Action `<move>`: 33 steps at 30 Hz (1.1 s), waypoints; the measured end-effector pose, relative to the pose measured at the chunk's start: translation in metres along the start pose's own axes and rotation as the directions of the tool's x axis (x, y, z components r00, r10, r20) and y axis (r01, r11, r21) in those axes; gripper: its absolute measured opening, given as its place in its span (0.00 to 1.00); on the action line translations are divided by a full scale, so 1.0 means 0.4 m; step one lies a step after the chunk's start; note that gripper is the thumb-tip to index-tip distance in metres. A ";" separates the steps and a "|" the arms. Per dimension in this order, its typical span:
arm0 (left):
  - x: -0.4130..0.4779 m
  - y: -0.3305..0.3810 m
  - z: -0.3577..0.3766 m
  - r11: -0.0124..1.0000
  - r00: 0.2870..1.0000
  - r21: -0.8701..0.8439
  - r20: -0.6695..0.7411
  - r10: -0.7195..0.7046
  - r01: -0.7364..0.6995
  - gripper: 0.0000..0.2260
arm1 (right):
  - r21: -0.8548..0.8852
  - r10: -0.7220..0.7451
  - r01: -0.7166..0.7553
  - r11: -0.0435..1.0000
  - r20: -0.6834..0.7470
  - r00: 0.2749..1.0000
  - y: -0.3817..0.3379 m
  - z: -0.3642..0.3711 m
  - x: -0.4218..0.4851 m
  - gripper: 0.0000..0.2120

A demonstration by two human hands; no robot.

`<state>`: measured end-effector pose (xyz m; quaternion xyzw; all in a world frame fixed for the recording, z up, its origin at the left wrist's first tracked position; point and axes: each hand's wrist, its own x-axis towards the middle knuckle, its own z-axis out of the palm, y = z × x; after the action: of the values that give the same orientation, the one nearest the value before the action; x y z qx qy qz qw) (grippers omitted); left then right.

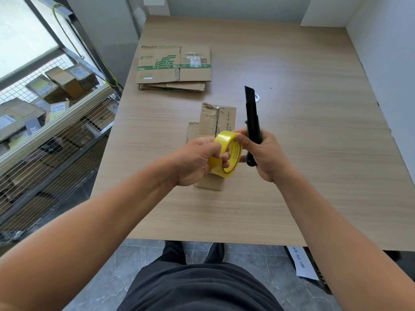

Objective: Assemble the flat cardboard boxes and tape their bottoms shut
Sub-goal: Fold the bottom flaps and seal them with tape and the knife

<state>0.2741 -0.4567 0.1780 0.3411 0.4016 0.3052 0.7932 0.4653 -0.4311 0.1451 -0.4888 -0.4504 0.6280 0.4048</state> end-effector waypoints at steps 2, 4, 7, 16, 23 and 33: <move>-0.005 -0.008 0.012 0.999 0.998 0.014 -0.028 0.049 -0.049 0.10 | -0.025 -0.007 0.006 1.000 -0.013 1.000 -0.003 0.003 -0.002 0.12; -0.011 -0.017 0.016 0.996 0.996 -0.001 -0.021 0.085 -0.085 0.14 | -0.030 -0.006 0.005 1.000 -0.017 1.000 -0.008 0.001 -0.001 0.09; -0.025 -0.008 0.008 0.986 0.991 -0.158 0.121 0.064 -0.044 0.16 | 0.003 -0.013 0.013 1.000 0.005 1.000 -0.017 -0.005 -0.002 0.05; -0.032 -0.003 0.005 0.989 0.992 -0.145 0.126 0.001 0.018 0.13 | 0.025 -0.025 0.024 0.999 0.019 1.000 -0.013 -0.020 -0.011 0.05; -0.026 -0.004 0.023 0.986 0.993 -0.152 0.108 -0.057 0.073 0.14 | -0.006 -0.088 0.089 0.996 0.076 0.993 -0.014 -0.038 -0.011 0.01; -0.027 -0.016 0.060 0.984 0.997 -0.167 0.048 -0.055 0.063 0.16 | -0.011 -0.117 0.120 0.993 0.130 0.985 -0.021 -0.053 -0.013 0.08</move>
<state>0.2906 -0.4756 0.1883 0.2671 0.3670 0.3071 0.8364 0.4877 -0.4301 0.1519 -0.4233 -0.5099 0.6287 0.4068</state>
